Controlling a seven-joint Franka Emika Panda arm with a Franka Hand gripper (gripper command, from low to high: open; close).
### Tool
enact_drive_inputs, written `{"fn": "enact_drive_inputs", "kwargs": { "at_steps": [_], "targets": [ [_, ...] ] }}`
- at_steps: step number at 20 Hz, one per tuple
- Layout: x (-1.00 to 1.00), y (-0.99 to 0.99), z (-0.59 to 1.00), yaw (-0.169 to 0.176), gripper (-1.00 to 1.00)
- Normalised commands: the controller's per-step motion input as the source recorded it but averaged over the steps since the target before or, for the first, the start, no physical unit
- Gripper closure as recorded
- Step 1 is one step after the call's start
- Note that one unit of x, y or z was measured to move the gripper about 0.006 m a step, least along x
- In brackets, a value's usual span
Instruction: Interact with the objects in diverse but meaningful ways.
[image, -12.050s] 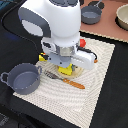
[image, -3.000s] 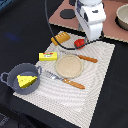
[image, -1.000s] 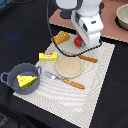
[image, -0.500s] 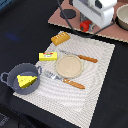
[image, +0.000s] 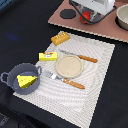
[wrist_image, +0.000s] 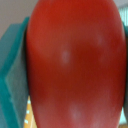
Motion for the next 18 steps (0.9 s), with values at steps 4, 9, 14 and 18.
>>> {"fn": "enact_drive_inputs", "kwargs": {
  "at_steps": [4,9,14,18],
  "targets": [
    [-0.02,0.66,0.13,0.120,1.00],
    [0.10,0.65,0.37,0.106,1.00],
    [0.13,0.38,0.24,0.055,-1.00],
    [0.19,0.24,0.25,0.044,-1.00]
  ]
}}
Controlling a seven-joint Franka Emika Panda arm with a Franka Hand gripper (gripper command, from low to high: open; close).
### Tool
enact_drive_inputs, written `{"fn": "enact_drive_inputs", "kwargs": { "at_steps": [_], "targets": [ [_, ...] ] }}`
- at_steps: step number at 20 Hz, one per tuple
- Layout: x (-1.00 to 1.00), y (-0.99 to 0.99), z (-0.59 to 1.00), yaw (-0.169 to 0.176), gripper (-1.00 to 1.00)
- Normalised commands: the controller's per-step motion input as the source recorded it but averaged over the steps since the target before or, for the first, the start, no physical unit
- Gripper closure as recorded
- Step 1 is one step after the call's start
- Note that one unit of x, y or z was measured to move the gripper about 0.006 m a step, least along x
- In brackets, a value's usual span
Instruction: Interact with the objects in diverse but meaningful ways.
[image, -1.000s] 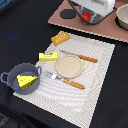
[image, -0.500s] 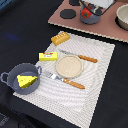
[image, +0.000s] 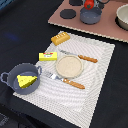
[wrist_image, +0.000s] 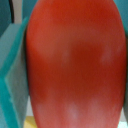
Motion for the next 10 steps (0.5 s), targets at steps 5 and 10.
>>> {"fn": "enact_drive_inputs", "kwargs": {
  "at_steps": [5,10],
  "targets": [
    [0.19,0.20,0.27,0.038,-1.00],
    [0.04,0.04,0.45,0.029,-1.00]
  ]
}}
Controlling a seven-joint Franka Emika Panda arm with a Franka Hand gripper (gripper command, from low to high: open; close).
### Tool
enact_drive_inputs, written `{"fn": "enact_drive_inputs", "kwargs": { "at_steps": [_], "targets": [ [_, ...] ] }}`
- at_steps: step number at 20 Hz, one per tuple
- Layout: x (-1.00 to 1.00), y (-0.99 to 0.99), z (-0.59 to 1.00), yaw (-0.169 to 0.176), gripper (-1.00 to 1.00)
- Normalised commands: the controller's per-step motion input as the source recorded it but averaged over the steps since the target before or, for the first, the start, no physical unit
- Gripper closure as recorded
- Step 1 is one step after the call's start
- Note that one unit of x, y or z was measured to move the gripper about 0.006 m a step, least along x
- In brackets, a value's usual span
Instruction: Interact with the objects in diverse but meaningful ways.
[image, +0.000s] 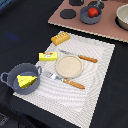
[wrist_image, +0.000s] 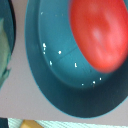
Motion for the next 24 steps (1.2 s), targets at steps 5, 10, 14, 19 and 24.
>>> {"fn": "enact_drive_inputs", "kwargs": {
  "at_steps": [5,10,14,19,24],
  "targets": [
    [-0.32,-0.65,0.35,0.016,-1.00],
    [-0.42,-0.89,0.06,0.000,-1.00],
    [-0.37,-0.92,-0.07,0.000,-1.00],
    [-0.34,-0.93,-0.18,0.000,-1.00],
    [-0.35,-0.91,-0.27,0.000,-1.00]
  ]
}}
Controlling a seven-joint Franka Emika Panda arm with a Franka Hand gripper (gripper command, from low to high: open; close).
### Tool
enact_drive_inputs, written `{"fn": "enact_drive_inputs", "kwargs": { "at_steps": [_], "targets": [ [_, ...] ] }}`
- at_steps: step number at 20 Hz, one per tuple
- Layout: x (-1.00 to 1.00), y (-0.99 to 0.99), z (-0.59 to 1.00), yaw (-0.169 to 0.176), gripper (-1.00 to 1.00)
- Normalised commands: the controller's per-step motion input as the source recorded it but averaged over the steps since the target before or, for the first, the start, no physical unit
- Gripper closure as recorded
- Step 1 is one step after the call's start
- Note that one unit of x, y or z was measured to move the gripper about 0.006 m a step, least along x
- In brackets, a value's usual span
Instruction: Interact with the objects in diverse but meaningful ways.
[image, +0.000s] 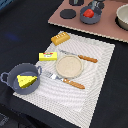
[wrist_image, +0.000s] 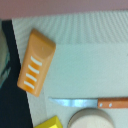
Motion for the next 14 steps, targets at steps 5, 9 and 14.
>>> {"fn": "enact_drive_inputs", "kwargs": {
  "at_steps": [5,9,14],
  "targets": [
    [-0.50,-0.78,-0.41,-0.013,-1.00],
    [-0.72,-0.48,-0.51,-0.041,-1.00],
    [-0.76,-0.36,-0.60,-0.067,-1.00]
  ]
}}
